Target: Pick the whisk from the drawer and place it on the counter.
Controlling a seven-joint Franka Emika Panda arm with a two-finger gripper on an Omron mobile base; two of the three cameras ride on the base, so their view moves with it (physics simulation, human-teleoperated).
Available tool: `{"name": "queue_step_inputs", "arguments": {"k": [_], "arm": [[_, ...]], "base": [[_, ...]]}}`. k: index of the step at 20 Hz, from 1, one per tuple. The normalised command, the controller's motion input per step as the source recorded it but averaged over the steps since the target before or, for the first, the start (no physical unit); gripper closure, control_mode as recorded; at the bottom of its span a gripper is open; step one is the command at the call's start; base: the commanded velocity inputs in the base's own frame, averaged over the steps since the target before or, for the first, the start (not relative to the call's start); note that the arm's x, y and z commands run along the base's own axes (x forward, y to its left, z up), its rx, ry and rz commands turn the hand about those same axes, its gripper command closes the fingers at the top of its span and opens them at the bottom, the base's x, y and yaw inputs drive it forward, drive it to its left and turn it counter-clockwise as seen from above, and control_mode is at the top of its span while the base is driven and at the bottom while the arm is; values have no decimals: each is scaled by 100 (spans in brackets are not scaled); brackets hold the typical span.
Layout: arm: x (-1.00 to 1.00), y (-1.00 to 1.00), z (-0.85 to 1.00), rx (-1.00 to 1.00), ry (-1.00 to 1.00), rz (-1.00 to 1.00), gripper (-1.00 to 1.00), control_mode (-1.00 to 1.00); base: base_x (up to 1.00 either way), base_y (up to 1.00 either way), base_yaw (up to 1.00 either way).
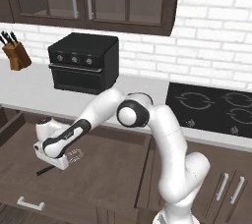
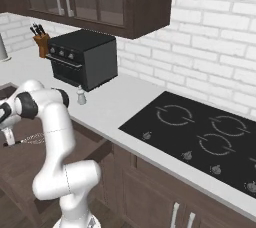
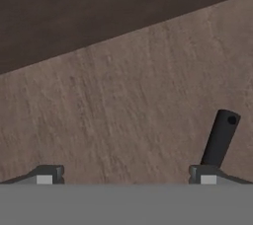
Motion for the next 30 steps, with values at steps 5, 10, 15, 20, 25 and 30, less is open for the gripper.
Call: {"name": "queue_step_inputs", "arguments": {"k": [5, 10, 15, 20, 25, 30], "arm": [[11, 35, -4, -6, 0, 0, -100, -100], [5, 44, -12, -10, 0, 0, -100, -100], [25, 32, -19, -6, 0, 0, -100, -100], [41, 15, -26, 0, -3, 0, -100, -100], [14, -16, -51, -3, -2, 0, -100, -100], [0, -44, -60, -1, -1, 0, 100, -100]], "base": [[0, 0, 0], [0, 0, 0], [0, 0, 0], [0, 0, 0], [0, 0, 0], [0, 0, 0]]}}
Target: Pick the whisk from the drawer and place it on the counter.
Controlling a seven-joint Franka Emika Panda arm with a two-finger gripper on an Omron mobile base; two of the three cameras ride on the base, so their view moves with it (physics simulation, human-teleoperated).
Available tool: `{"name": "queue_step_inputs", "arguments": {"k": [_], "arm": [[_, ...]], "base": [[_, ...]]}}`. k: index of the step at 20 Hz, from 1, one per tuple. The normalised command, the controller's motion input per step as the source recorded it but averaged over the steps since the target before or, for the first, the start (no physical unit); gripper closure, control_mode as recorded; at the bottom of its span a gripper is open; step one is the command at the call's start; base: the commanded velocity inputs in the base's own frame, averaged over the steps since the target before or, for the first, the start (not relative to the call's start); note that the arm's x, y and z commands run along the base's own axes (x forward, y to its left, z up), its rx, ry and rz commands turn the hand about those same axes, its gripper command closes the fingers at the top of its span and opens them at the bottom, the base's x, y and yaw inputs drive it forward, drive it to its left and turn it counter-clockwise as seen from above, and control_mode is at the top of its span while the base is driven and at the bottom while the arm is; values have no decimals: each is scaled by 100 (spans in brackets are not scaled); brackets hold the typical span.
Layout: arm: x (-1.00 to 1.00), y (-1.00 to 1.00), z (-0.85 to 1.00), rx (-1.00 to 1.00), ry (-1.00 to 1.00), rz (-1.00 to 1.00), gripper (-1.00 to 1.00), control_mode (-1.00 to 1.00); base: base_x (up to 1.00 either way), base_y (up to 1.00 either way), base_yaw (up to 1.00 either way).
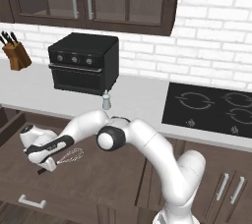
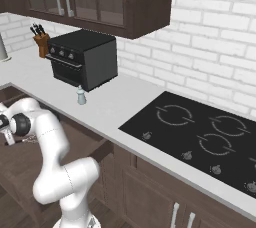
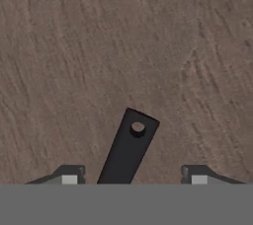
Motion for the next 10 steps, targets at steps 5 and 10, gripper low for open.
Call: {"name": "queue_step_inputs", "arguments": {"k": [5, 10], "arm": [[-5, -23, -19, 1, -2, 0, 100, -100], [-58, -69, 0, 0, -6, 0, 100, -100]], "base": [[0, 0, 0], [0, 0, 0]]}}
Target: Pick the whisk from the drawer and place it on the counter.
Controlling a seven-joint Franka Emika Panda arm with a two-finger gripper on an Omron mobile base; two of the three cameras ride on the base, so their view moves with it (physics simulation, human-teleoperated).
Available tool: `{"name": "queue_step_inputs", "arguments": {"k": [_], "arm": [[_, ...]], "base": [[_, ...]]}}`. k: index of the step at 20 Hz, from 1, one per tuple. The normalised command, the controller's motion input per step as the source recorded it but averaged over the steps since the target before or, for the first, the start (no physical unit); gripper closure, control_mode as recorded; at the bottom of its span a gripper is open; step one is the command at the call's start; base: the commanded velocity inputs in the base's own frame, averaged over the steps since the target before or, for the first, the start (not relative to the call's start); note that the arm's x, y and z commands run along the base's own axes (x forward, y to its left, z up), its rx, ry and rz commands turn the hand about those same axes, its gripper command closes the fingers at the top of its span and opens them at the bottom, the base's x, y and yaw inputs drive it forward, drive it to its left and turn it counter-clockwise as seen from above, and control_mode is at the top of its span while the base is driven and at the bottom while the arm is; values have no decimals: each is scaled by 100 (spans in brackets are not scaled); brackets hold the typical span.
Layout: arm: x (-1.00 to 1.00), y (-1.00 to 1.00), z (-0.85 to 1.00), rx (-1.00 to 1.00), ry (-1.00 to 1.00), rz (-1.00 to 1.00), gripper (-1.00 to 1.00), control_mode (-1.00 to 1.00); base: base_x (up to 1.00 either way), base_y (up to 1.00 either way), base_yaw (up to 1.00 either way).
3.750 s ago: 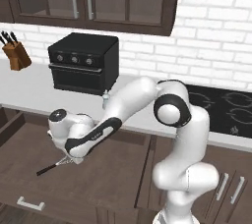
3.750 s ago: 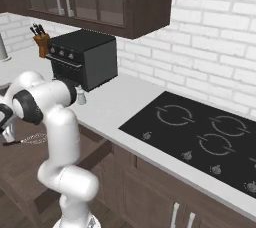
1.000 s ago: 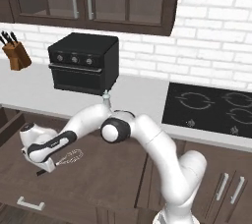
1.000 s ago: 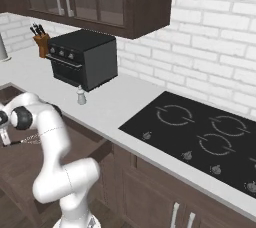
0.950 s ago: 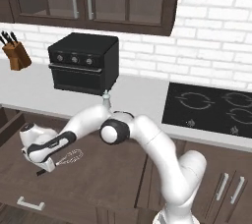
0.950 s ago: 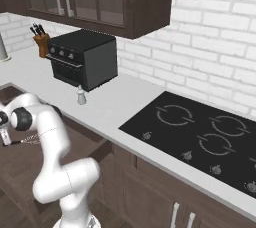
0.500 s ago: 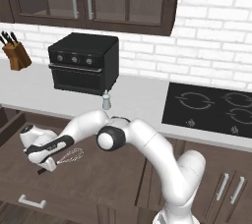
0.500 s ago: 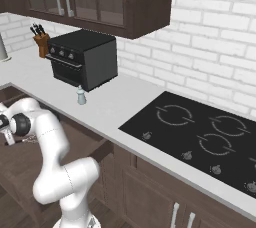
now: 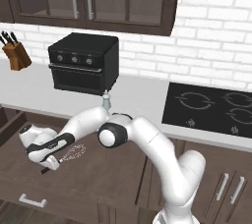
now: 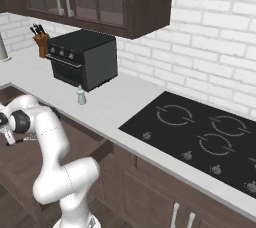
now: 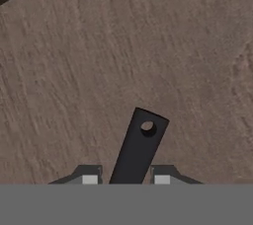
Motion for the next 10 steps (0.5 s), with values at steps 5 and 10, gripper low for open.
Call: {"name": "queue_step_inputs", "arguments": {"k": [5, 10], "arm": [[-26, -68, 62, 21, -24, -2, 100, -100], [-29, -42, 100, 25, -31, -18, 100, -100]], "base": [[0, 0, 0], [0, 0, 0]]}}
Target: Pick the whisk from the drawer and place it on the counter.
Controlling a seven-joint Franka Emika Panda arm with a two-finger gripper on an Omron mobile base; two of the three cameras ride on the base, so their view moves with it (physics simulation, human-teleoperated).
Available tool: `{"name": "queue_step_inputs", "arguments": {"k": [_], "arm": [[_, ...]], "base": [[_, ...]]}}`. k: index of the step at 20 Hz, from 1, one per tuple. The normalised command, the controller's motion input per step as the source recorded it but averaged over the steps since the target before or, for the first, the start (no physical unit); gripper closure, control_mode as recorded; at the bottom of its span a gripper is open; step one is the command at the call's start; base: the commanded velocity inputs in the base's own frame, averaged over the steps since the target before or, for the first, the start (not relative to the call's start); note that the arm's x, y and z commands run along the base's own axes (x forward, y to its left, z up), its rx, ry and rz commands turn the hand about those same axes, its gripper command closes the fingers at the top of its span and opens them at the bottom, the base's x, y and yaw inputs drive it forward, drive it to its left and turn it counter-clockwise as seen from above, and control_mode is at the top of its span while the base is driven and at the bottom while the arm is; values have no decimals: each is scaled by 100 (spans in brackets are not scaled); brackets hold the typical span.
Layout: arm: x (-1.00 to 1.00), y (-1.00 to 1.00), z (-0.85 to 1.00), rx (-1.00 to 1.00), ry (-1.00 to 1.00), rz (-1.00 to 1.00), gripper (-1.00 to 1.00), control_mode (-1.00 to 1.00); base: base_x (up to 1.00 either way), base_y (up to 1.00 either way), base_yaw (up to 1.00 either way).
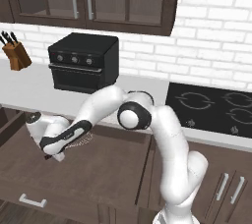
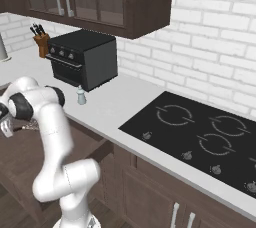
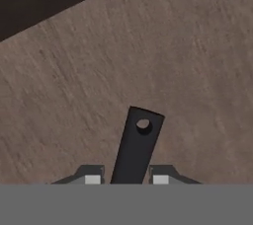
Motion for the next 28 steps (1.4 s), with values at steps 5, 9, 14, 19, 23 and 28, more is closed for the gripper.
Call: {"name": "queue_step_inputs", "arguments": {"k": [5, 9, 14, 19, 23, 28], "arm": [[-20, -63, 100, 12, -18, -29, 100, -100], [49, -99, 100, 14, -10, -24, 100, -100], [90, -100, 100, 19, -9, -6, 100, -100], [98, -100, 99, 12, 1, 3, 100, -100], [60, -100, 66, 1, 14, 4, 100, -100], [62, -100, 7, -3, 13, 12, 100, -100]], "base": [[0, 0, 0], [0, 0, 0], [0, 0, 0], [0, 0, 0], [0, 0, 0], [0, 0, 0]]}}
